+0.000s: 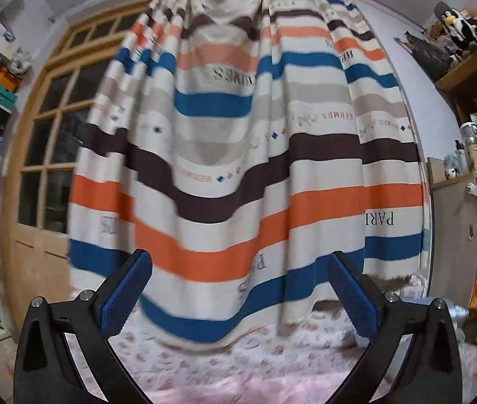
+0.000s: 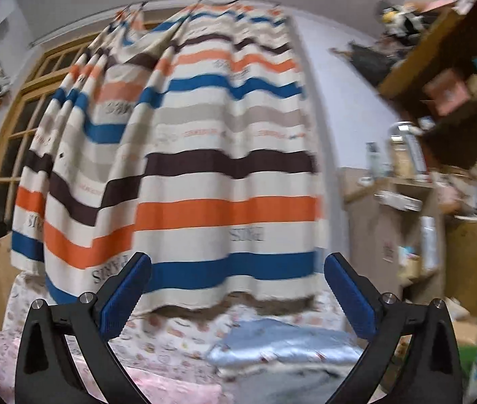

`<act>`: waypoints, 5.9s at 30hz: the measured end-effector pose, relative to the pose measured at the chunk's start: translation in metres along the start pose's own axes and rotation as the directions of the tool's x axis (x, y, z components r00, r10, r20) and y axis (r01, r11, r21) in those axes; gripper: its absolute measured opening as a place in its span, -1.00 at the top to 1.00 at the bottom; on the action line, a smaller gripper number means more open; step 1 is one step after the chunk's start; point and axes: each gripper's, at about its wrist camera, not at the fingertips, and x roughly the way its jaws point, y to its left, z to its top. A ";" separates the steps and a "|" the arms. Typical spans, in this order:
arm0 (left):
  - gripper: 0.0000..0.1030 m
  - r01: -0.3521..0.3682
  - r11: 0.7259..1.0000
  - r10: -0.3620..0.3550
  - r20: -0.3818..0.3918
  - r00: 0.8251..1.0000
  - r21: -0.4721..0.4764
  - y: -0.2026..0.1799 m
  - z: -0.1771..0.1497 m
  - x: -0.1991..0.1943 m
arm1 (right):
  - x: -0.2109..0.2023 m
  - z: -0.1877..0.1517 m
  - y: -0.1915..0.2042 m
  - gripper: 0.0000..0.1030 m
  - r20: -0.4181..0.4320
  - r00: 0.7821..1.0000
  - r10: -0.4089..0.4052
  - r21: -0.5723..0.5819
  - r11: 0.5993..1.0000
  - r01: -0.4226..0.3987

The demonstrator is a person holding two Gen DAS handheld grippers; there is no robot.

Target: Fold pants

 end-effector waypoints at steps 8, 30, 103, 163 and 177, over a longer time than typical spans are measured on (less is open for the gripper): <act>-0.99 0.016 1.000 -0.016 -0.041 0.999 0.013 -0.035 -0.037 0.105 | 0.139 -0.057 0.041 -0.99 -0.215 0.960 0.180 0.091 0.982 -0.163; -0.83 0.170 0.985 -0.135 -0.669 0.731 -0.013 -0.017 -0.226 0.222 | 0.237 -0.255 0.050 -0.52 -0.821 0.443 0.360 0.275 0.929 -0.247; -0.19 0.081 0.995 -0.097 -0.688 0.719 -0.055 0.008 -0.241 0.229 | 0.255 -0.288 0.003 0.12 -0.823 0.567 0.040 0.010 0.998 -0.056; -0.99 -0.182 0.977 0.211 -0.444 0.871 0.108 0.094 -0.160 0.054 | 0.210 -0.224 0.013 -0.99 -0.505 0.862 0.040 0.034 0.999 -0.026; -0.99 -0.325 0.945 0.309 -0.418 0.854 0.033 0.177 -0.146 0.032 | 0.183 -0.175 0.020 -0.99 -0.471 0.862 0.189 0.169 0.978 -0.122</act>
